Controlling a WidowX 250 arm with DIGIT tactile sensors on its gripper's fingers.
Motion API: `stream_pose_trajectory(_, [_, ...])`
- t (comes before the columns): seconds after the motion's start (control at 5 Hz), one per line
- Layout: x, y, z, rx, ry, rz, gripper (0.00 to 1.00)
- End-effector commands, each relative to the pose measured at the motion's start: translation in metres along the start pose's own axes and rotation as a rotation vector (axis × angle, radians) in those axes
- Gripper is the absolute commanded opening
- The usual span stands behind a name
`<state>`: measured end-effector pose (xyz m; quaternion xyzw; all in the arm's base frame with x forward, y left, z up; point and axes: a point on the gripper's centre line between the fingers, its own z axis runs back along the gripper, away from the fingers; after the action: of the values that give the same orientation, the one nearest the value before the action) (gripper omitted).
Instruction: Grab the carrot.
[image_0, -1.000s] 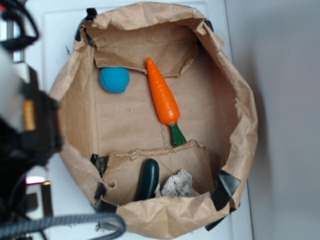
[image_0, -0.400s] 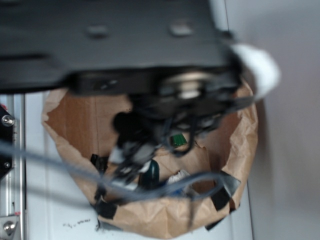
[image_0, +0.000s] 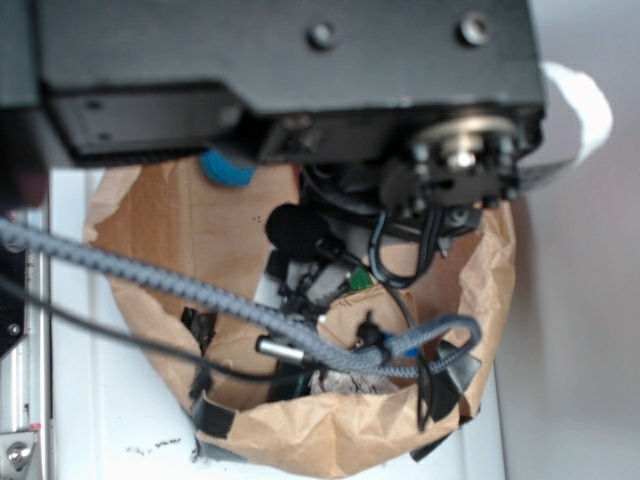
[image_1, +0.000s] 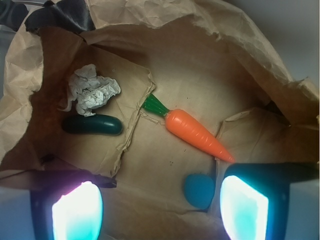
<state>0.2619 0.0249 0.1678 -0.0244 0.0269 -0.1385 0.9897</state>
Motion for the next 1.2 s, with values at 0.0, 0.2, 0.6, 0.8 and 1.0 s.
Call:
stream_pose_trajectory(0.0, [0.004, 0.017, -0.004, -0.001, -0.035, -0.173, 1.00])
stream_pose_trajectory(0.2, [-0.001, 0.032, -0.034, 0.010, -0.010, -0.258, 1.00])
stream_pose_trajectory(0.6, [-0.011, 0.038, -0.071, 0.045, -0.147, -0.298, 1.00])
stream_pose_trajectory(0.8, [-0.003, 0.042, -0.078, 0.015, -0.156, -0.343, 1.00])
stream_pose_trajectory(1.0, [0.011, 0.043, -0.080, -0.005, -0.129, -0.335, 1.00])
